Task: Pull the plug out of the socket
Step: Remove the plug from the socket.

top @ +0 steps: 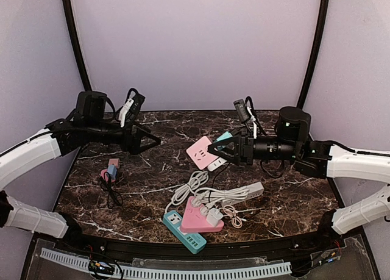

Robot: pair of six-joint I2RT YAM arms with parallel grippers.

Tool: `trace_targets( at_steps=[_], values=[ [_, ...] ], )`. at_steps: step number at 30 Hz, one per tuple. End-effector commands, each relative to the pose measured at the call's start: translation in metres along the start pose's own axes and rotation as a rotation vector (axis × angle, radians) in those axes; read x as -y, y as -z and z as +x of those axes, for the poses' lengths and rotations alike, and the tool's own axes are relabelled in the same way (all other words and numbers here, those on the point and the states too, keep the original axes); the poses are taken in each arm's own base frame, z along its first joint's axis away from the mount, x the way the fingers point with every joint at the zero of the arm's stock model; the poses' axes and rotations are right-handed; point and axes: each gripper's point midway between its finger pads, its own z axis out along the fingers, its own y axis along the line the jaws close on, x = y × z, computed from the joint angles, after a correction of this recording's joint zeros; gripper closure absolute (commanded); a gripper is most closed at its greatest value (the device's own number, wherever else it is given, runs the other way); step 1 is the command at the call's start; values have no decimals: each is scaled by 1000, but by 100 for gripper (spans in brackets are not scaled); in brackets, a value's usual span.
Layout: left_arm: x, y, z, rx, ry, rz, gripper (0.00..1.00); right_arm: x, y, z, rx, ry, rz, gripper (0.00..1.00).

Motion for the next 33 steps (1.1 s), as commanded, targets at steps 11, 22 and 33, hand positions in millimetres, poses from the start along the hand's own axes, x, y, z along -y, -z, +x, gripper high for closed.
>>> trace_targets(
  at_steps=[11,22,33],
  values=[
    [126,-26,-7,89,-113,671,2,7,-14,-19,49,5,2,100],
    [101,-55,21,-28,-9,558,1,-9,-35,-20,17,41,-73,100],
    [108,-56,23,-57,3,580,4,-19,-41,-18,-9,65,-113,100]
  ],
)
